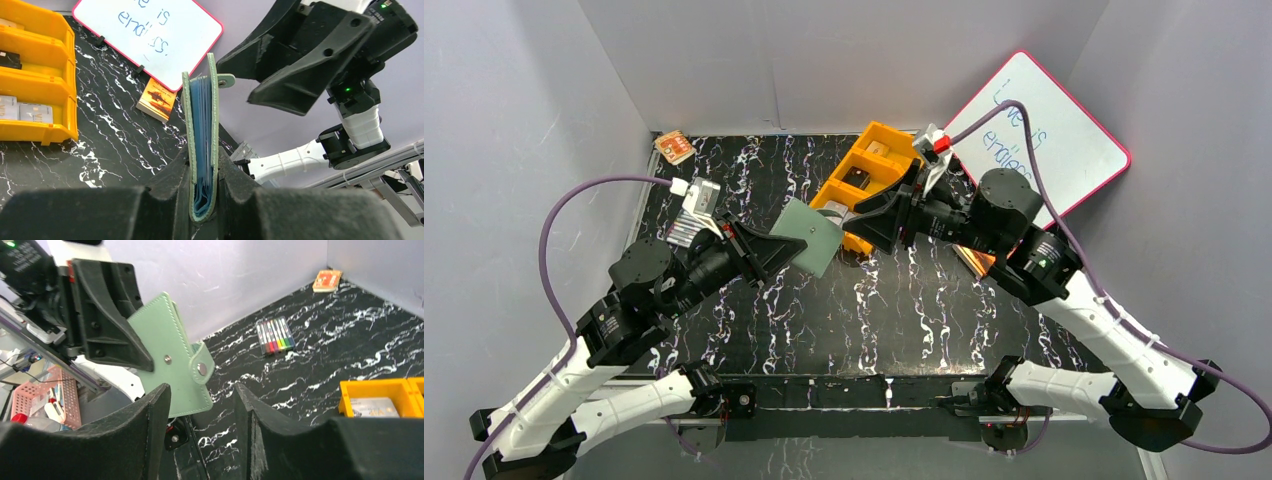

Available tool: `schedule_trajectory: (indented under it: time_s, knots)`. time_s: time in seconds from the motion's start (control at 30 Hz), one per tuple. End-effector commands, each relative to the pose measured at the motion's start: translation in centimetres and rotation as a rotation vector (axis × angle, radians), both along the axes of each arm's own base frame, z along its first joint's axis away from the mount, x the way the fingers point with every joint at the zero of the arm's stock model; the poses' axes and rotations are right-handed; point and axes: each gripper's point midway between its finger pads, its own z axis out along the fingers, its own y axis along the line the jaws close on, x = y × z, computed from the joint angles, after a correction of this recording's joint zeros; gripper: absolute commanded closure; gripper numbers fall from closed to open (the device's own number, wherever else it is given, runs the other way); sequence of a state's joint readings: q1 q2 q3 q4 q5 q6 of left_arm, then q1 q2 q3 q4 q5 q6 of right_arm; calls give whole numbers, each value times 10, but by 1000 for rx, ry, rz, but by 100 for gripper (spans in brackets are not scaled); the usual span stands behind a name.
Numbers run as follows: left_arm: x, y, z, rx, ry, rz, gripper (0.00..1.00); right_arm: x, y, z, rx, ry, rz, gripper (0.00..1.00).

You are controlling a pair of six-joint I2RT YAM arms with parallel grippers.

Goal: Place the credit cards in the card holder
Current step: Pick up the card holder from the center of the board.

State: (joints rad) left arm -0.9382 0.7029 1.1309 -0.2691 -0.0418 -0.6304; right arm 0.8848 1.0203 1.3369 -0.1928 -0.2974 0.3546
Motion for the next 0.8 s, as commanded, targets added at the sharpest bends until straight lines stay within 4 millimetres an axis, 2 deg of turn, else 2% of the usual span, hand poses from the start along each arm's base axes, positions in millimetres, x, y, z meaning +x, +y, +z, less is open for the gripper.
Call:
schedule_trajectory:
  time_s: [0.0, 0.4, 0.77]
  knots:
    - [-4, 5, 19, -51, -28, 1, 100, 2, -3, 16, 48, -47, -21, 45]
    - [-4, 5, 17, -47, -22, -5, 100, 8, 6, 15, 43, -52, -10, 52]
    - [-6, 4, 17, -46, -23, -11, 100, 9, 11, 14, 46, -43, 6, 62]
